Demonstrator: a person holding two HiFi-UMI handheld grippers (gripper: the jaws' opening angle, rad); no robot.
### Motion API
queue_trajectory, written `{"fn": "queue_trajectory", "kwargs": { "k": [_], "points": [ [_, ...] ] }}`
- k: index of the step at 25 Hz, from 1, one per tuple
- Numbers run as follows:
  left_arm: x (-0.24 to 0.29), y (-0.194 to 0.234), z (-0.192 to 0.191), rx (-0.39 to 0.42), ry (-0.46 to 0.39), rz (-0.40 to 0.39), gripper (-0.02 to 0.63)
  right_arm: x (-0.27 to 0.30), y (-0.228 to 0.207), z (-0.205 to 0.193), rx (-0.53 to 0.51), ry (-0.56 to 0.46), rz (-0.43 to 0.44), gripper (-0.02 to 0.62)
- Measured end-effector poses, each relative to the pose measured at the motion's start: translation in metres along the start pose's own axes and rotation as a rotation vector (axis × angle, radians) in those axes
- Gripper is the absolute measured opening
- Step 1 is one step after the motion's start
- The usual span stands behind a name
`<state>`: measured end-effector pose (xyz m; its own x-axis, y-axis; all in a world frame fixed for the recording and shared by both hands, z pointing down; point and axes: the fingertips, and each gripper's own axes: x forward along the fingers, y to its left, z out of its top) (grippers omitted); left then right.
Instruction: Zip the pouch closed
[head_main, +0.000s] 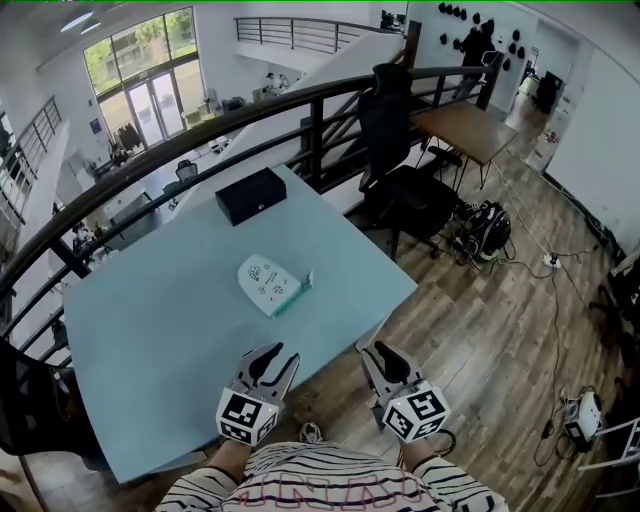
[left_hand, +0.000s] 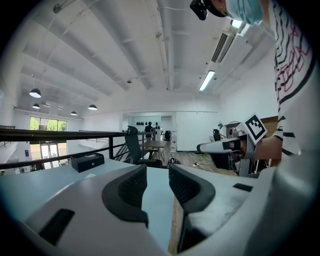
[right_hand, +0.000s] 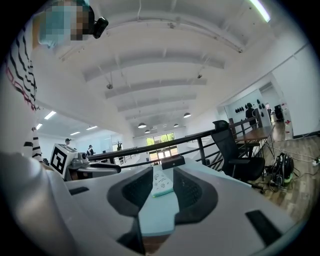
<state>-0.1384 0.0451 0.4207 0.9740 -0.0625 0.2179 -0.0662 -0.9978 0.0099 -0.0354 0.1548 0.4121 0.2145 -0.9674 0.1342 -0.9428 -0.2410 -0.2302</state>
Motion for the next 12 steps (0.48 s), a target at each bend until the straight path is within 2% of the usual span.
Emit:
{"fn": "queue_trajectory", "kwargs": {
  "k": [5,12],
  "points": [
    [0.016,0.024,-0.005,-0.014,0.002,-0.016,0.114,0.031,-0.011,-0.002,-0.002,0.01,-0.008,0.117],
    [0.027,0.042,-0.02,-0.054,0.031,0.017,0.114,0.07,-0.021,-0.005,-0.018,0.05,0.047,0.117]
  ]
}}
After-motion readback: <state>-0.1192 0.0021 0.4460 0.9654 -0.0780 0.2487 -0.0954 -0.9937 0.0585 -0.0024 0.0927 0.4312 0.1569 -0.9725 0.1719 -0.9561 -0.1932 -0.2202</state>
